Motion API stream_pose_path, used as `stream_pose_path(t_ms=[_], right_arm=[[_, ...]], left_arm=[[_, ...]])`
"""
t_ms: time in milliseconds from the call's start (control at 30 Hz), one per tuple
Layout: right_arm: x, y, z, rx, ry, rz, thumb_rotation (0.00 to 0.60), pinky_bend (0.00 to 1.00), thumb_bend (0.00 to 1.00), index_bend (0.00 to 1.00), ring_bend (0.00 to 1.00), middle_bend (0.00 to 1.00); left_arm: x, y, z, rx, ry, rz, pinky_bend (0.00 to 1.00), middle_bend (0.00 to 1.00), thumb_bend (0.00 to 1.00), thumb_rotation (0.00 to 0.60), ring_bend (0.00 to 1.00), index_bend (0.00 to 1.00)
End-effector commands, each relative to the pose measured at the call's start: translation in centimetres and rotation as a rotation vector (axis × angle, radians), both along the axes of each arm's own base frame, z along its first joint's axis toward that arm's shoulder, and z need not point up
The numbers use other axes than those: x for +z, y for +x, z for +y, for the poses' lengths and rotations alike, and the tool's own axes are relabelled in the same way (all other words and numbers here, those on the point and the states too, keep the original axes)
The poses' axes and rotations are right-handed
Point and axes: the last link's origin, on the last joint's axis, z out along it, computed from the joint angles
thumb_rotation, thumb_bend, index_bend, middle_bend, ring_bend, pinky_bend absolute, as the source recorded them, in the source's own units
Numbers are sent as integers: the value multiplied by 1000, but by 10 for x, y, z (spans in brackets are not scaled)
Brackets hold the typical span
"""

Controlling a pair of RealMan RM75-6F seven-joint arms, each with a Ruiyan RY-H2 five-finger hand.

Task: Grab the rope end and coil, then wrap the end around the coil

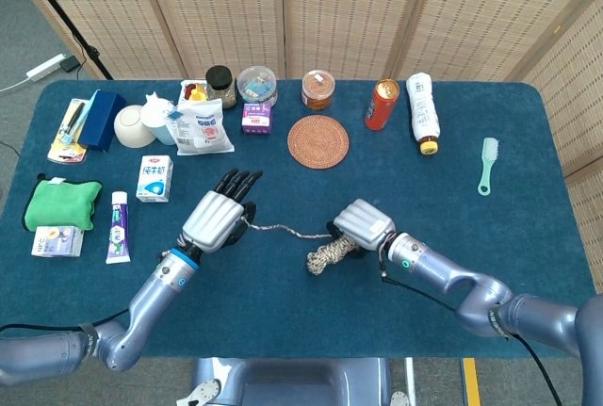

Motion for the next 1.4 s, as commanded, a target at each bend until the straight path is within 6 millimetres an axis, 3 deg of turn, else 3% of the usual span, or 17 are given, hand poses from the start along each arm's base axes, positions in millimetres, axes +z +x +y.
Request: stream_pose_path(t_ms=[33,367,433,633,833,1400], right_arm=[[9,5,5,-40,17,-56,600,779,481,717,587,674],[21,24,15,-163,53,-223,600,786,553,727,591,685],[28,29,8,-278,26,-307,600,789,570,732,596,689],[32,41,0,-489,-34,-346,600,790,597,737,603,696],[31,47,-6,-583,-149,-327,600,808,637,750,629,715],[-6,55,-21,-667,-367,-148,600,832,667,763,663,742]], left_arm=[[2,4,4,-5,17,-11,0,0,432,600,0,600],[-7,10,9,-19,35,4,0,0,433,600,0,603],[-15,6,2,-27,12,34,0,0,432,600,0,603],[-20,7,-7,-55,2,42,0,0,432,600,0,603],[-21,12,-14,-82,-13,37,0,0,432,600,0,603],[6,51,-30,-133,-54,-91,0,0,432,600,0,610]])
